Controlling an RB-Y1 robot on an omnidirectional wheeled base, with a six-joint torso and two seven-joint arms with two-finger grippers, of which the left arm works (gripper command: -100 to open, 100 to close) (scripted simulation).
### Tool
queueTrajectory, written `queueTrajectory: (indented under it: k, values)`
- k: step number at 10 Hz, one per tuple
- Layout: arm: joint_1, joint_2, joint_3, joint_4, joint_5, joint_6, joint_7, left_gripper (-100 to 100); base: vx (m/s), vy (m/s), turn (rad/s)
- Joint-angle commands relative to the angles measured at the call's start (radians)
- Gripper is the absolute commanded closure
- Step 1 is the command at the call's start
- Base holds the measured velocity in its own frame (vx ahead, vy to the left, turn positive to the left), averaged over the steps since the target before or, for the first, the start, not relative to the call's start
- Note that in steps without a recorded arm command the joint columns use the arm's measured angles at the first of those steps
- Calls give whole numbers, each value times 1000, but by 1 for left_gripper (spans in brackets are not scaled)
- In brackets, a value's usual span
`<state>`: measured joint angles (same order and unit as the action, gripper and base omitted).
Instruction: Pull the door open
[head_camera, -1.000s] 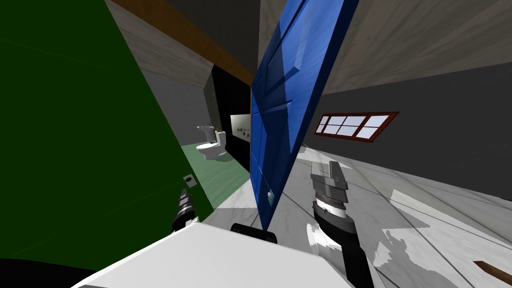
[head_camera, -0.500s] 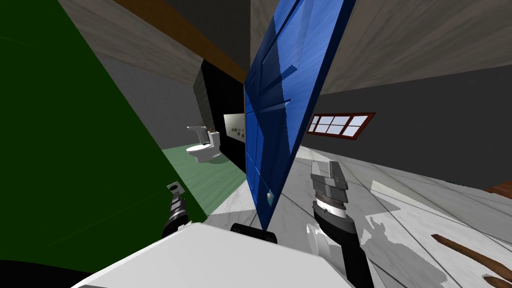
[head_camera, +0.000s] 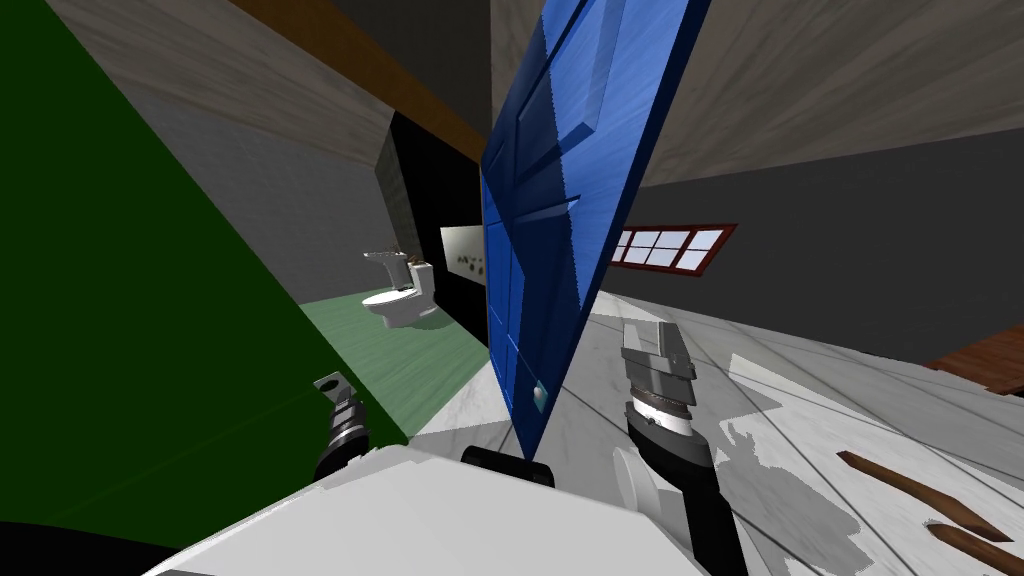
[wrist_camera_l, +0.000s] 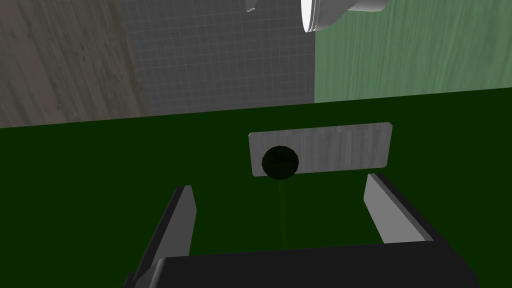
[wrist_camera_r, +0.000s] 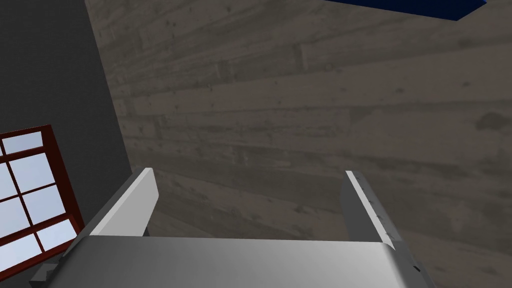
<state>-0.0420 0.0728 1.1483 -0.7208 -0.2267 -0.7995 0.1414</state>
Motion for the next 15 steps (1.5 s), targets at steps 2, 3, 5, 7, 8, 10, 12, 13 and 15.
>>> queueTrajectory:
  k: [2, 3, 5, 7, 8, 10, 12, 13, 15]
  values:
    - [0, 1, 0, 2, 0, -1, 0, -100, -8, 4, 12]
    - [6, 10, 4, 11, 3, -6, 6, -100, 8, 37, -82]
    - [6, 10, 4, 11, 3, -6, 6, -100, 14, -5, -27]
    - [6, 10, 4, 11, 3, -6, 6, -100, 6, 4, -22]
    - [6, 10, 4, 11, 3, -6, 6, -100, -1, -10, 20]
    - [6, 10, 4, 11, 3, -6, 6, -100, 8, 10, -36]
    - [6, 10, 4, 11, 3, -6, 6, -100, -3, -19, 40]
    - [29, 32, 9, 42, 8, -27, 27, -100, 72, -14, -149]
    - [53, 54, 14, 74, 13, -51, 49, -100, 103, -3, -229]
